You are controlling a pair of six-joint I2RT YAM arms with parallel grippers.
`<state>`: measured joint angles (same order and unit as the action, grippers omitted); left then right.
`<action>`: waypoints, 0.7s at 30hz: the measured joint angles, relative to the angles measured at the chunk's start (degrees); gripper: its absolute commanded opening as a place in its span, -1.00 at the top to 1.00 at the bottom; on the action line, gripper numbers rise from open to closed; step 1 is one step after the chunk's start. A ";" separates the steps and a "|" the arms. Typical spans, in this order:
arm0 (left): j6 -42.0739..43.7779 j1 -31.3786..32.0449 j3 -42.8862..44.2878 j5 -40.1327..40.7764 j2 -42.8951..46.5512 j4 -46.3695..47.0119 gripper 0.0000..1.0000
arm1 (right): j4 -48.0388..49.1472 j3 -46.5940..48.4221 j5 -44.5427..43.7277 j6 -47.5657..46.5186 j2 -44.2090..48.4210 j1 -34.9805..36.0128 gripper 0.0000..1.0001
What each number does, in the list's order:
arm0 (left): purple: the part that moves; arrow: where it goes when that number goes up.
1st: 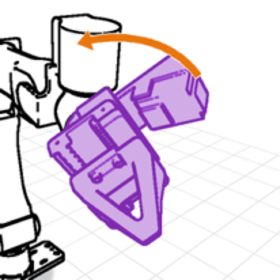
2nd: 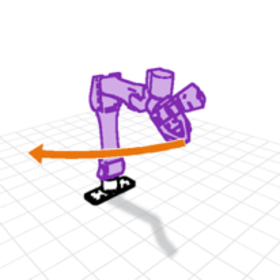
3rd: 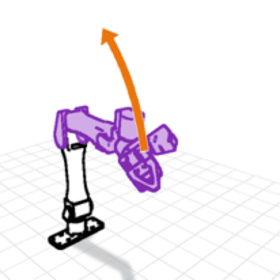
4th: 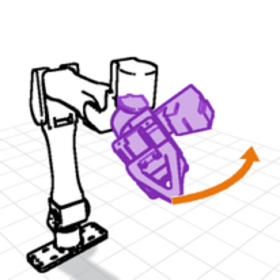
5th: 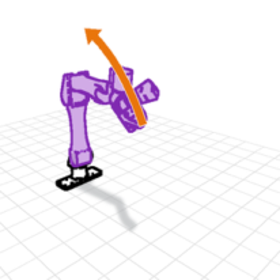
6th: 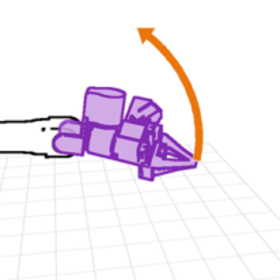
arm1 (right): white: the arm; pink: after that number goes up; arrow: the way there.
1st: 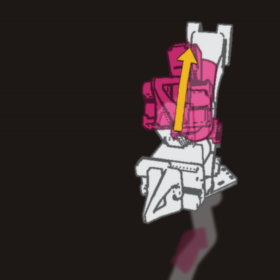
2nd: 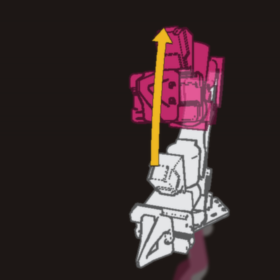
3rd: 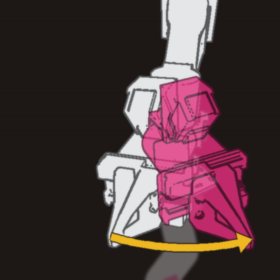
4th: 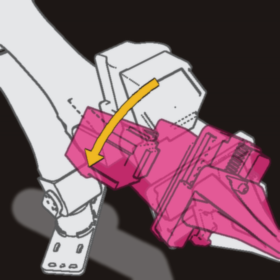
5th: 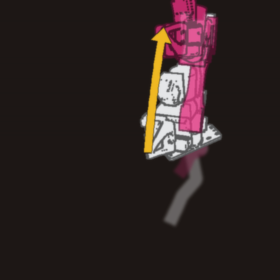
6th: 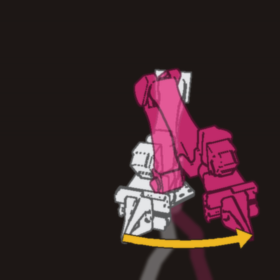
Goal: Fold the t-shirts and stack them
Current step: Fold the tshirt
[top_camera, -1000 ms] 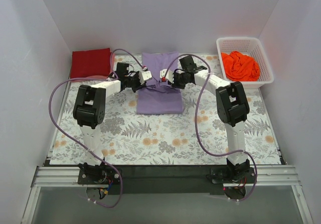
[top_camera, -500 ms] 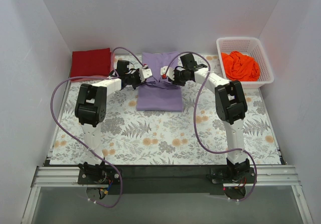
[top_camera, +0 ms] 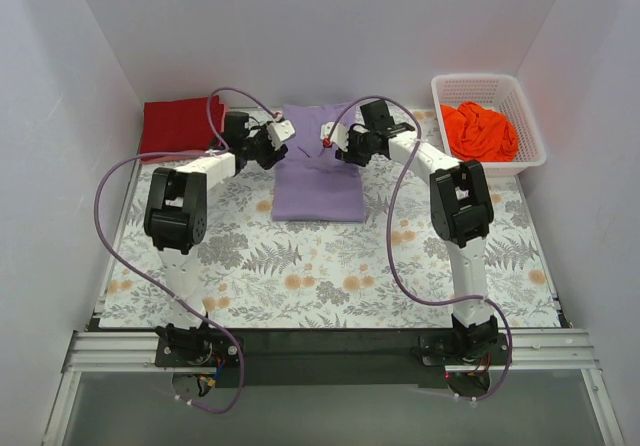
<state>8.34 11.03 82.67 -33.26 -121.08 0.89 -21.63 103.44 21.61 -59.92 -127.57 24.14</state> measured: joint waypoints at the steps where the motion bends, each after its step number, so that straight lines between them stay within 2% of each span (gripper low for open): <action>1: -1.31 -0.50 0.00 0.11 0.98 -0.09 0.11 | -0.04 0.00 -0.57 0.85 0.72 -0.04 0.07; 6: -10.69 -2.54 0.00 -0.85 7.63 -4.04 0.06 | -1.44 -0.04 -0.94 6.86 5.73 -0.20 0.00; 7: -13.46 -2.75 0.00 -1.79 9.05 -5.44 -0.03 | -1.97 -0.02 -0.72 8.24 6.69 -0.20 0.00; 10: -24.04 -2.73 -0.55 -6.51 12.28 -8.20 -0.12 | -4.98 1.31 1.60 15.72 9.16 -0.31 0.04; 15: -45.83 -1.97 -5.51 -16.50 14.23 -8.33 -0.13 | -7.87 -0.04 10.71 31.89 10.97 -0.42 0.14; 21: -66.60 0.92 -15.45 -23.15 12.87 -4.17 -0.13 | -5.51 -10.34 22.99 52.98 10.93 -0.37 0.23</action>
<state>-58.26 11.94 67.22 -56.40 -108.20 -3.29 -27.14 93.10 44.60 -6.94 -116.64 23.77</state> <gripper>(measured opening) 0.565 0.393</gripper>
